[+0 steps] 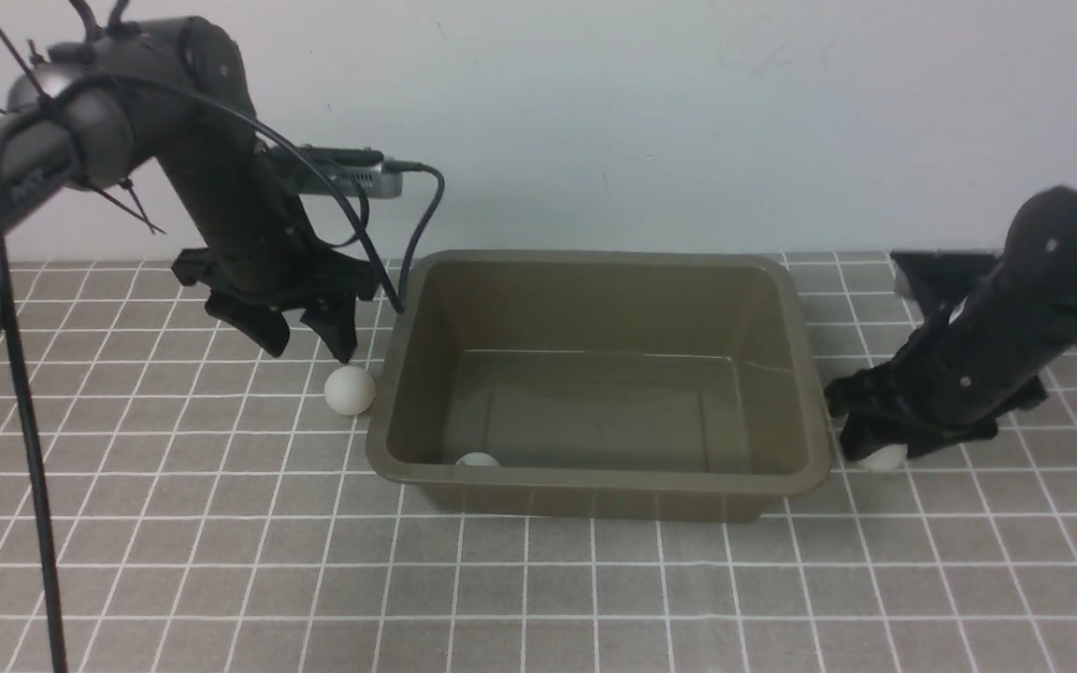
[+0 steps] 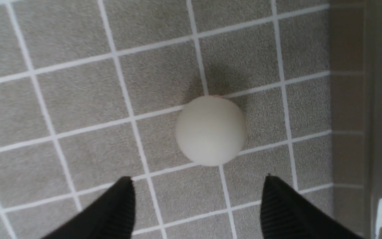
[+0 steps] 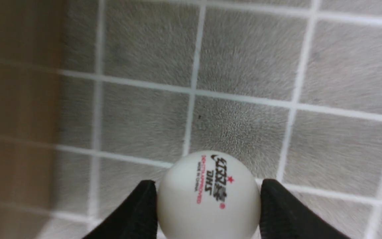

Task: Put the table tennis balls into the box on the grey coffee tablecloth.
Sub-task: 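Reach for and grasp a ping pong ball on the table, then release the ping pong ball into the bin and lift the gripper away, then reach for and grasp a ping pong ball on the table beside the basket, then drop the ball into the bin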

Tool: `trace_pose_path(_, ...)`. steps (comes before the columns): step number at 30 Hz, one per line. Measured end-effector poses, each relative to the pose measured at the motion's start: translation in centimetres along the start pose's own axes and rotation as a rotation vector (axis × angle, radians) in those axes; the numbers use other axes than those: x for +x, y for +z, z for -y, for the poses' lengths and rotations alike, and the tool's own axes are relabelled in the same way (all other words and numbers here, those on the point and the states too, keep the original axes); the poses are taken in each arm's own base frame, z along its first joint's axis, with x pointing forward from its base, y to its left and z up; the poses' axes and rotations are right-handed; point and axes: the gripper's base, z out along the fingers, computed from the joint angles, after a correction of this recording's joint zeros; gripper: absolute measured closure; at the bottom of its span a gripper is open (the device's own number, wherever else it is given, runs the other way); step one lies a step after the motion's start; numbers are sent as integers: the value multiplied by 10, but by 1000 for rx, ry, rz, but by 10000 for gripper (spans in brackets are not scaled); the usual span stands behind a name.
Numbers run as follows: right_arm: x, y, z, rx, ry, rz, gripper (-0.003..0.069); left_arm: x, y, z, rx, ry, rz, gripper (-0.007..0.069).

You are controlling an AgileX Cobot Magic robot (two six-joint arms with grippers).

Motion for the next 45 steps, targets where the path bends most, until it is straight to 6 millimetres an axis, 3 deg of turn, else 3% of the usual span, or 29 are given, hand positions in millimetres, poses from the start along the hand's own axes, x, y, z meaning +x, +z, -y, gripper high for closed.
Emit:
trace_pose_path(4,-13,-62,-17,-49,10,158,300,-1,20,0,4,0,-39,94)
trace_pose_path(6,-17,-83,-33,-83,-33,224,300,-1,33,-2,5,-3,-63,92)
trace_pose_path(9,-20,-90,-53,-111,-109,266,300,-1,45,-3,6,-7,-86,90)
trace_pose_path(10,-22,-87,-68,-129,-164,275,300,-1,56,-5,6,-10,-98,90)
trace_pose_path(14,-25,-78,-86,-148,-211,263,271,-4,64,-5,13,-14,-79,92)
trace_pose_path(17,-29,-81,-95,-161,-232,265,135,-7,66,-6,12,-7,-52,162)
trace_pose_path(19,-33,-89,-98,-167,-243,279,68,-7,67,-6,13,-1,-53,278)
trace_pose_path(23,-38,-107,-100,-155,-270,306,39,-7,64,-6,12,11,-71,280)
trace_pose_path(26,-38,-134,-100,-142,-297,364,96,-11,52,-9,-44,36,-64,280)
trace_pose_path(28,-33,-154,-97,-115,-322,401,155,-17,34,-13,-109,43,-20,280)
trace_pose_path(29,-33,-153,-97,-111,-325,401,162,-17,32,-13,-114,42,-16,280)
trace_pose_path(34,-15,-207,-86,-17,-333,492,373,-19,-53,-4,-162,12,174,280)
trace_pose_path(36,-4,-230,-79,28,-320,530,484,-14,-87,12,-104,13,252,280)
trace_pose_path(38,9,-253,-73,58,-300,564,569,-9,-107,34,-17,42,296,280)
trace_pose_path(41,44,-282,-60,94,-248,613,655,-4,-113,74,103,134,310,280)
trace_pose_path(43,74,-290,-50,96,-212,644,669,-3,-100,104,142,215,279,280)
trace_pose_path(45,89,-292,-46,92,-201,659,671,-3,-92,116,149,241,259,280)
